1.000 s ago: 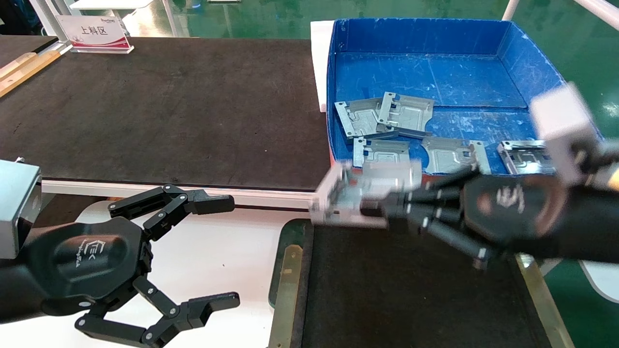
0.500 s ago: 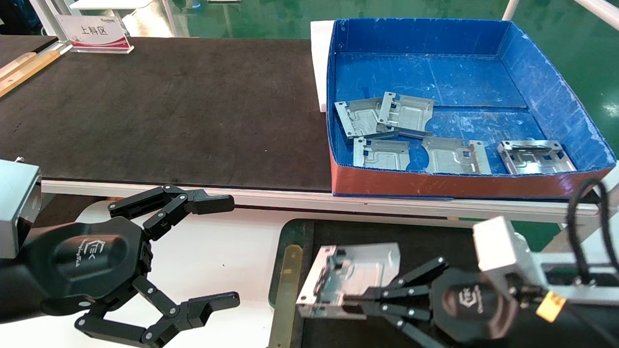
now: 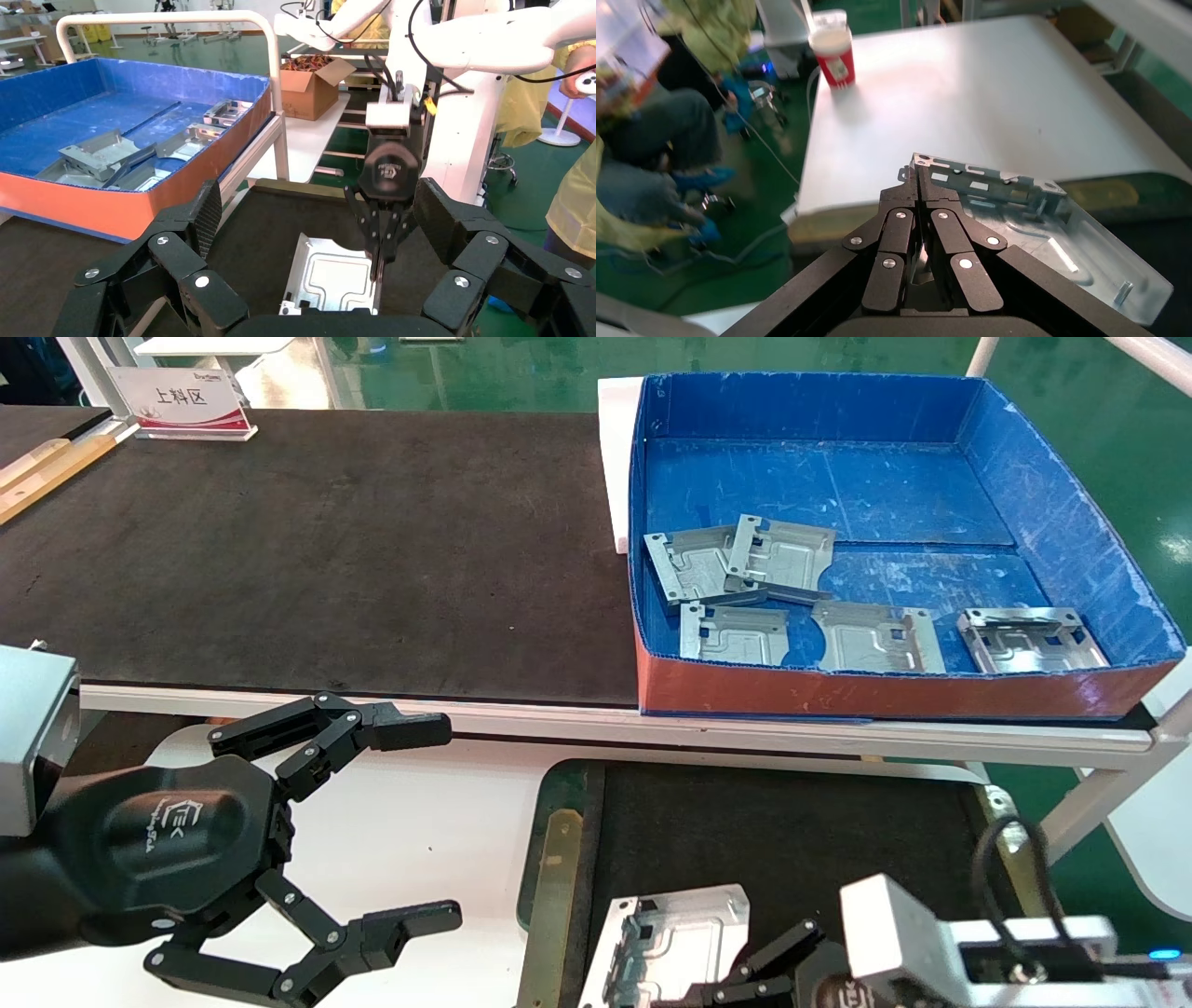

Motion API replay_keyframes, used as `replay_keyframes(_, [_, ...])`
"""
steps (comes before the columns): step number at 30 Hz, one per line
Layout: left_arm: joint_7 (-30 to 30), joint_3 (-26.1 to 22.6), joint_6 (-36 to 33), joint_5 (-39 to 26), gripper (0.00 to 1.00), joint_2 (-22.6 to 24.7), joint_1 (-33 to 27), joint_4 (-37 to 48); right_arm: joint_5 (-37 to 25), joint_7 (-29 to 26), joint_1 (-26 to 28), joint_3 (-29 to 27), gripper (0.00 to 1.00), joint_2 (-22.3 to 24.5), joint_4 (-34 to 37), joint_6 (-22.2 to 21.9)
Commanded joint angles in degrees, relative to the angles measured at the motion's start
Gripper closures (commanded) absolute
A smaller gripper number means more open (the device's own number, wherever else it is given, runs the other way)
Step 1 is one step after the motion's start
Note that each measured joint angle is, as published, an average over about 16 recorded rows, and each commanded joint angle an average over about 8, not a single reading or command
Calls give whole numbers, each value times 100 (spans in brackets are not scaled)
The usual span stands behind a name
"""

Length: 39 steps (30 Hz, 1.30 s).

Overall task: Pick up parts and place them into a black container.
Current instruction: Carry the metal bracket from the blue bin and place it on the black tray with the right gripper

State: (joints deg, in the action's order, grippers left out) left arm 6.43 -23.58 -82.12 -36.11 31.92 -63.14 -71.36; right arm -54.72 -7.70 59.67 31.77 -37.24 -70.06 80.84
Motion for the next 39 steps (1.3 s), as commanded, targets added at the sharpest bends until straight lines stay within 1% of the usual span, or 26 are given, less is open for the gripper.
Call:
replay_keyframes(1, [0, 0, 0, 0, 0, 0, 0, 0, -91, 138, -25, 42, 100, -54, 82, 33])
replay_keyframes(5, [0, 0, 0, 0, 0, 0, 0, 0, -392, 498, 73, 129, 100, -256, 425, 9])
replay_keyframes(10, [0, 0, 0, 0, 0, 0, 0, 0, -758, 954, 305, 243, 100, -564, 1020, 6])
replay_keyframes(21, [0, 0, 0, 0, 0, 0, 0, 0, -1366, 1833, 1096, 498, 100, -1346, 2653, 158])
replay_keyframes(30, [0, 0, 0, 0, 0, 0, 0, 0, -1662, 2656, 1590, 649, 100, -1864, 3806, 324])
replay_keyframes(39, [0, 0, 0, 0, 0, 0, 0, 0, -1786, 3311, 1939, 683, 100, -2260, 4746, 232])
